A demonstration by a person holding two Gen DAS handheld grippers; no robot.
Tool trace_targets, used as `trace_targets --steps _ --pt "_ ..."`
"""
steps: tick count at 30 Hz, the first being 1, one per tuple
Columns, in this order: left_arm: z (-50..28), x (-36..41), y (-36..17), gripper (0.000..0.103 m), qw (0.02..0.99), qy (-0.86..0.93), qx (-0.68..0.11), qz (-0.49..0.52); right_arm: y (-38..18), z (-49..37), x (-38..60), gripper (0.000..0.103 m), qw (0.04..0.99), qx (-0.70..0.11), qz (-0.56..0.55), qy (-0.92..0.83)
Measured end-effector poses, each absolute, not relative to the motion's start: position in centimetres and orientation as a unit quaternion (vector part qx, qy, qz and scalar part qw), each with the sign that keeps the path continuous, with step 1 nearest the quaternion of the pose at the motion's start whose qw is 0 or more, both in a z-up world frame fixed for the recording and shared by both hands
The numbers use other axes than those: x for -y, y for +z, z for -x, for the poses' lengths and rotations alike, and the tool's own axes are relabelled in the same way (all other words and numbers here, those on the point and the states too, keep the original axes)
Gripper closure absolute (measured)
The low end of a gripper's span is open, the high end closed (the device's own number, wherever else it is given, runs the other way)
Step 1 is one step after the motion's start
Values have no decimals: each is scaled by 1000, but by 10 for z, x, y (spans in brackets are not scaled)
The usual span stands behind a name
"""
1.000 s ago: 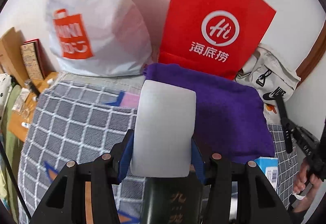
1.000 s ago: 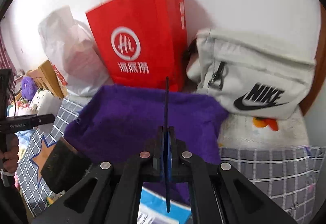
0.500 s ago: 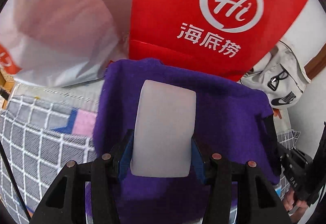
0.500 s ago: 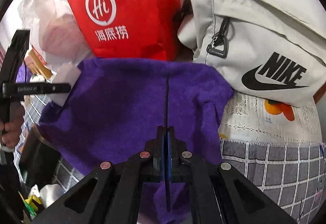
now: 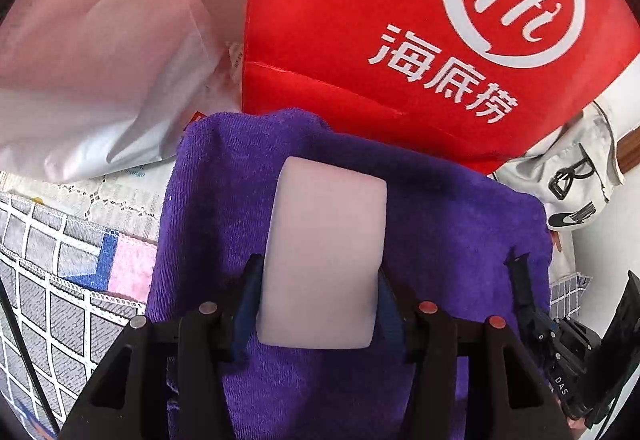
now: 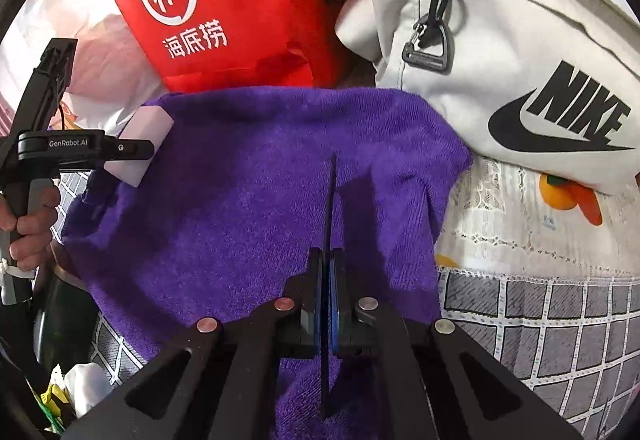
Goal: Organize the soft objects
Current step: 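Lower the sponge block onto the purple towel and open the left gripper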
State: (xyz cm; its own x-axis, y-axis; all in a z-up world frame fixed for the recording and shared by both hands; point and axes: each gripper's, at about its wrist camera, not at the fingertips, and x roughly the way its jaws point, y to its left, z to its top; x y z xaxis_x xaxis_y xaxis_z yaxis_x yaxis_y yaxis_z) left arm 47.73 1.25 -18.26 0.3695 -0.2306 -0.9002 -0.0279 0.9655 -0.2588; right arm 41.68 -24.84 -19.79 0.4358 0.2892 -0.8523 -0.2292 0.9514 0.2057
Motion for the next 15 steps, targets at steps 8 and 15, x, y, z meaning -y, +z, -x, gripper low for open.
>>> trace_targets --steps 8,15 --pt "-476 -16 -181 25 817 -52 -562 123 -193 -412 252 69 848 -503 -37 161" --pt "-453 -28 -155 25 823 -43 -551 129 -167 -391 253 54 863 -478 -47 155"
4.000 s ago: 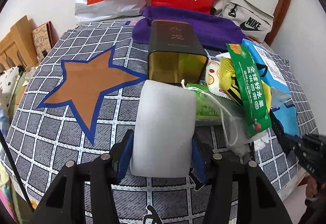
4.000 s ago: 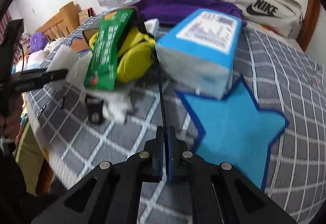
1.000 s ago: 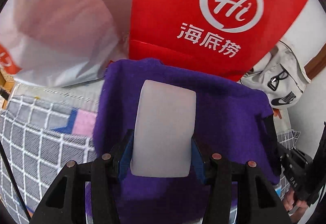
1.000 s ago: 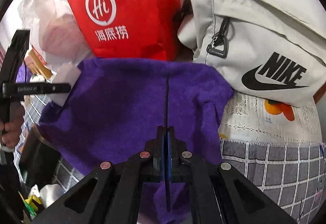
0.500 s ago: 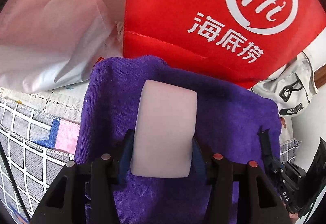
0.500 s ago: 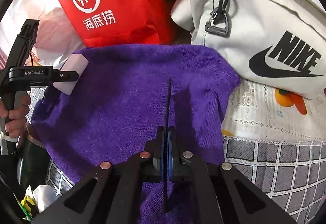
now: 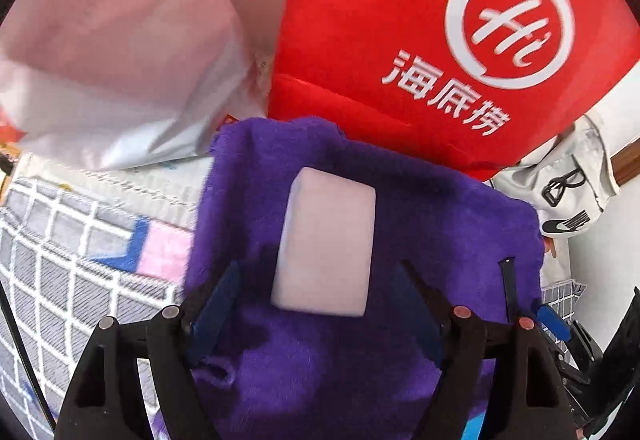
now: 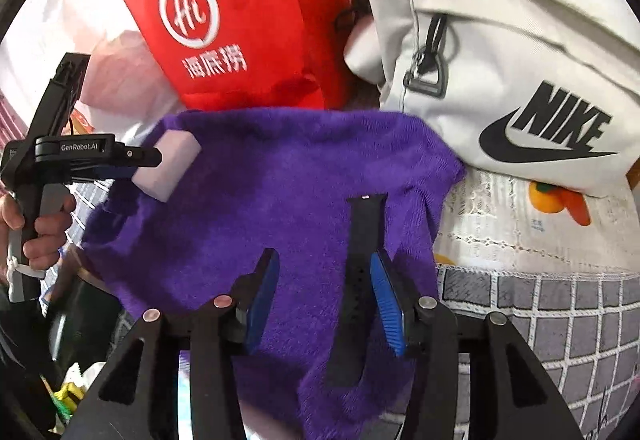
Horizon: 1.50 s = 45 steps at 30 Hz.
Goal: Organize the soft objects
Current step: 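Lower the sponge block onto the purple towel and open the left gripper, then grasp the green snack packet with the right gripper while the left gripper withdraws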
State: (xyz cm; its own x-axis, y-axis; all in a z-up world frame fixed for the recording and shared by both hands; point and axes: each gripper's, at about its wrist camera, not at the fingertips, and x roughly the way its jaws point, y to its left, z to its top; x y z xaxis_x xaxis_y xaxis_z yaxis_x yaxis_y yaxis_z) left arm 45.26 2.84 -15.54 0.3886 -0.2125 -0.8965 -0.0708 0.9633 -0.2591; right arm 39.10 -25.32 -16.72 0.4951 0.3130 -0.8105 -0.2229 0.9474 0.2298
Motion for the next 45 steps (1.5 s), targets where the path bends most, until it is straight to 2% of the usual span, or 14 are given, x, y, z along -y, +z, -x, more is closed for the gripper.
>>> trace_targets --steps 2,9,15,25,29,36,45 --pt "-441 -31 -143 25 828 -49 -544 127 -158 -383 253 51 867 -471 -54 152" --pt "-392 -40 -94 25 867 -64 -480 118 -122 -336 245 51 879 -453 -45 141" --pt "-331 -51 -69 25 876 -54 -471 89 -97 -279 229 51 879 -445 -54 160" --pt "-248 -68 -83 25 879 -39 -468 87 -97 -188 192 50 885 -433 -69 155" --pt "-224 -79 -95 25 879 -26 -468 84 -104 -165 175 38 883 -435 -79 159" --pt "-194 -92 -122 25 877 -15 -473 84 -124 -152 133 34 874 -457 -32 165" --pt "-180 -108 -138 25 871 -26 -479 101 -137 -156 115 34 870 -466 -38 155"
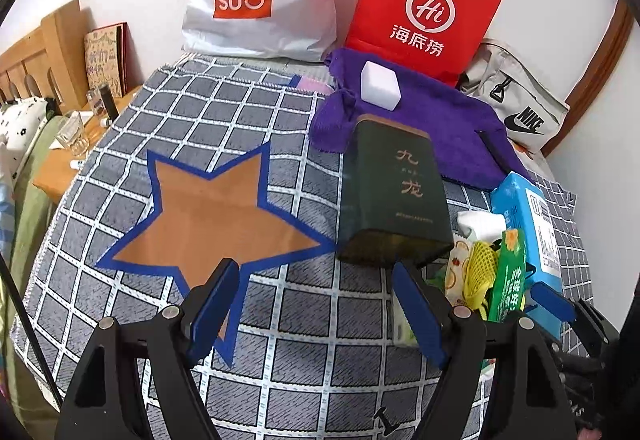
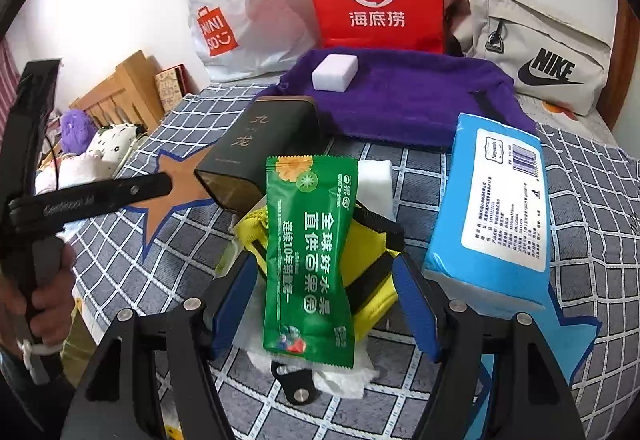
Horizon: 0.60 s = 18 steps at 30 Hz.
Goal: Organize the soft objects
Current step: 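Grasp the green snack packet with the right gripper while the left gripper withdraws, then grasp the yellow mesh pouch with the left gripper while the right gripper lifts the green packet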
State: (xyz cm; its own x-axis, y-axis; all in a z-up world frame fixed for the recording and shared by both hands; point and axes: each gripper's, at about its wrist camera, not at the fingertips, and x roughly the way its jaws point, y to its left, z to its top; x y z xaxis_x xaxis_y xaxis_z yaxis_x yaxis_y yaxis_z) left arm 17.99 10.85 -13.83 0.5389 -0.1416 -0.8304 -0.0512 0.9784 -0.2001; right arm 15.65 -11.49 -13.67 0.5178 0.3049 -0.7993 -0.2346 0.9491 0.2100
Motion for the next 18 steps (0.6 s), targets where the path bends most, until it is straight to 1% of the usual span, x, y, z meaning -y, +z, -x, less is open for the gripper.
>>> trace_targets --steps 6,7,9,10,18 --pt "-177 -117 -145 25 867 -28 -484 113 -146 -163 100 34 873 -468 -16 140" --pt "-176 -119 -147 25 867 -28 -485 114 -148 -163 98 36 872 -469 -11 139" --pt "-175 -121 -149 25 865 -27 -487 117 -151 -163 97 53 872 -468 -12 145" --pt "-174 -122 -149 25 864 -26 -488 117 -152 -163 97 65 868 -471 -17 152" --pt "-166 -119 -148 25 863 -29 -490 117 -133 -149 104 65 879 -447 -19 165"
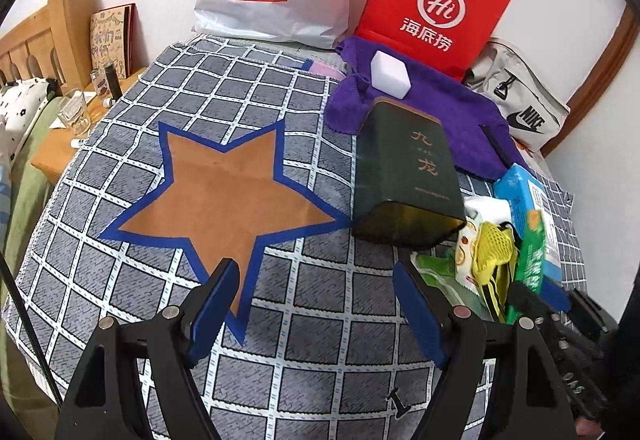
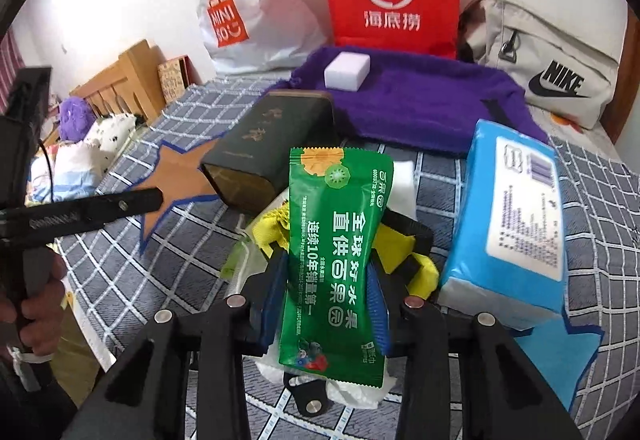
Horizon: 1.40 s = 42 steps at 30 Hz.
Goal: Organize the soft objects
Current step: 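Grasp the yellow mesh pouch with the left gripper while the right gripper lifts the green packet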
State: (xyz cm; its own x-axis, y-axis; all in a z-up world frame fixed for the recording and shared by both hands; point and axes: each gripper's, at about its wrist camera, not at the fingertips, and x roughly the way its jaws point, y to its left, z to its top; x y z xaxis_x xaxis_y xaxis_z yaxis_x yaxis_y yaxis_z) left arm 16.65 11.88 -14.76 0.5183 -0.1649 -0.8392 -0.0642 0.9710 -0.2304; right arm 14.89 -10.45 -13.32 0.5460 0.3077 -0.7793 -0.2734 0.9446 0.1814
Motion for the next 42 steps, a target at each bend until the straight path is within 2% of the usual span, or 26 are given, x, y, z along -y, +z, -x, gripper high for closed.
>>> trace_targets --steps 10,20,23,25,27,28,32,38,39,41,42 --pt "-154 -79 -141 25 868 -63 -485 90 -118 -125 140 65 887 -425 -53 175" --pt "-160 -15 -136 26 878 -134 -458 36 -136 -98 187 65 880 -441 -51 171" --pt "-163 -2 -134 36 880 -150 -450 20 -144 -94 197 65 875 -451 -49 168" --pt "-166 5 -135 37 882 -153 -447 11 -150 -91 202 65 872 -457 -51 168" --pt "-171 10 -140 47 879 -151 -453 3 -157 -91 207 65 868 -463 -57 169" --pt "-173 12 -142 49 877 -153 -455 2 -160 -92 209 65 867 -466 -59 168" --pt "-179 18 -150 54 870 -159 -466 -3 -174 -92 215 65 859 -481 -54 164" --pt "-185 23 -163 56 861 -166 -481 -5 -189 -96 221 65 850 -498 -62 162" --pt "-186 22 -163 65 861 -168 -480 1 -191 -97 221 65 849 -500 -63 162" --pt "-187 19 -161 70 862 -170 -478 13 -194 -99 221 65 846 -504 -64 160" --pt "-187 16 -159 78 862 -173 -475 19 -194 -100 221 65 847 -503 -64 160"
